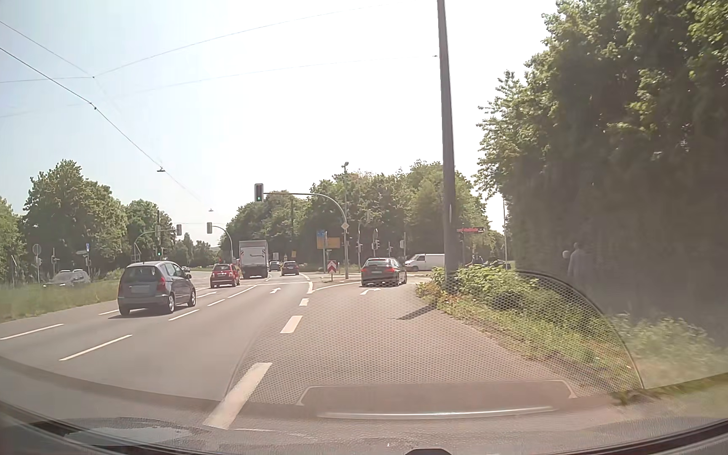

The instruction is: Follow the waypoints while adhering to traffic rules and regulations

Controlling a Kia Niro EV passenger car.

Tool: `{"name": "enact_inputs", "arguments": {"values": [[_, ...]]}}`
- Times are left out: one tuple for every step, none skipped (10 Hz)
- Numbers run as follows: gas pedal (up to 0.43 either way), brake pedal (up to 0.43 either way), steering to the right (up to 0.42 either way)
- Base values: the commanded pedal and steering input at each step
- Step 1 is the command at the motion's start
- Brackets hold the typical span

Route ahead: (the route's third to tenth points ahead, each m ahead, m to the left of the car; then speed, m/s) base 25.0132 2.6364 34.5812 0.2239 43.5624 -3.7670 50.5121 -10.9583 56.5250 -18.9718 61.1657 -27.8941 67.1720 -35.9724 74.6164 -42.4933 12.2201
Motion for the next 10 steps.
{"name": "enact_inputs", "arguments": {"values": [[0.000,0.000,-0.031],[0.000,0.000,-0.030],[0.000,0.030,-0.029],[0.000,0.055,-0.027],[0.000,0.067,-0.022],[0.000,0.085,-0.015],[0.000,0.116,-0.010],[0.000,0.140,-0.008],[0.000,0.152,-0.006],[0.000,0.152,-0.005]]}}
